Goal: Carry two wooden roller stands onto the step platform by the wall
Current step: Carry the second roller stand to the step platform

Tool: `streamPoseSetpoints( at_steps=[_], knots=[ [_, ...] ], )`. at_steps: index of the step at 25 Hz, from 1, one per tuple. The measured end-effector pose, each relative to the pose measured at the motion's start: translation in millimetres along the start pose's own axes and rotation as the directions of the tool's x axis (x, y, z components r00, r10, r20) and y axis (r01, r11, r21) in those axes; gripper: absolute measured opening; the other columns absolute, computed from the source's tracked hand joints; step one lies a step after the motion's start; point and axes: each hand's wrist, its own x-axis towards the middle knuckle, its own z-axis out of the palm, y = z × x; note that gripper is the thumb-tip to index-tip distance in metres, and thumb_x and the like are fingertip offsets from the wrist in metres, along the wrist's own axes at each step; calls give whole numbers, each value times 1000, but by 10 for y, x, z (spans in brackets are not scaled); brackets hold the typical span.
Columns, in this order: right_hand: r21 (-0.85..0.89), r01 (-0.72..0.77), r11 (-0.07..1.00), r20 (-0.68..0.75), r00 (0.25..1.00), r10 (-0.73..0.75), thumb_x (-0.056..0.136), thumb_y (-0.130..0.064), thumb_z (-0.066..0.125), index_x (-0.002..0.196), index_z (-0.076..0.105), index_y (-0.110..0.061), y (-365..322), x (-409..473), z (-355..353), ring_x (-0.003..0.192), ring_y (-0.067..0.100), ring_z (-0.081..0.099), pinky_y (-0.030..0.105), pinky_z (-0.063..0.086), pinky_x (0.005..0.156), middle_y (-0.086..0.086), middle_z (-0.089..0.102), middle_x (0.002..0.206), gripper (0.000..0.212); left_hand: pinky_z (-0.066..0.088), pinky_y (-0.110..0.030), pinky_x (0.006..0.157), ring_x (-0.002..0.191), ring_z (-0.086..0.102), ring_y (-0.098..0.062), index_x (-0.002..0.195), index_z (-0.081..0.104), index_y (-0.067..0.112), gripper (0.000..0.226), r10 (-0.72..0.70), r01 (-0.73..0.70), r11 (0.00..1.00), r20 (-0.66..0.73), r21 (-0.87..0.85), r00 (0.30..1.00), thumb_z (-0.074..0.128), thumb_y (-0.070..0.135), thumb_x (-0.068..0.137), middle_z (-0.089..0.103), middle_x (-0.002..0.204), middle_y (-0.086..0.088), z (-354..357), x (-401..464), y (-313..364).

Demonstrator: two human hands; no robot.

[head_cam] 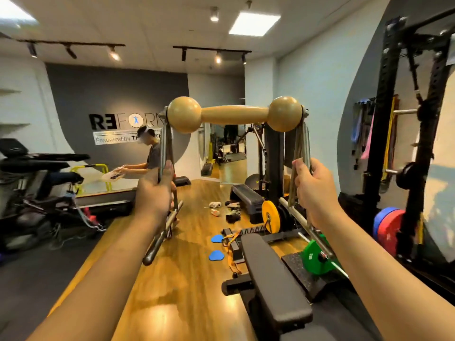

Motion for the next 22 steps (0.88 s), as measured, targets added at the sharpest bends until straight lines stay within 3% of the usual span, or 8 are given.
streamPoseSetpoints(
  at_steps=[4,8,11,17,22],
  knots=[
    [19,5,1000,43,999,-6,108,-38,51,103,63,-14,20,70,764,56,15,47,34,39,51,2,52,69,27,30,-24,40,39,36,-8,80,58,24,39,-24,25,999,-63,23,998,51,54,104,43,51,11,-619,371,-170],
    [12,15,1000,73,997,-15,105,-41,56,100,65,-18,27,165,1481,65,17,56,35,47,59,2,58,76,25,34,-31,51,46,41,-15,83,61,21,46,-10,27,993,-143,116,990,52,64,97,49,56,9,-1137,803,-360],
    [-18,40,999,78,996,-39,102,-40,62,100,65,-25,99,284,1940,63,4,57,26,47,59,-4,61,78,15,34,-25,42,39,43,-7,92,64,17,61,-42,63,992,-188,107,981,53,76,81,50,49,12,-1375,1077,-579],
    [-52,23,998,110,994,-17,103,-41,61,100,63,-29,594,663,2633,73,17,61,39,57,70,1,63,81,13,31,-25,42,40,39,-9,81,61,22,42,-72,93,992,-214,91,974,53,57,101,46,49,12,-1544,1491,-1115],
    [-60,7,998,115,993,-1,103,-43,60,102,64,-29,1141,1176,3304,69,18,59,34,51,59,2,63,80,14,29,-23,38,40,37,-8,84,61,17,41,-103,122,989,-216,78,971,51,51,105,44,51,11,-1590,2123,-1630]
  ],
)
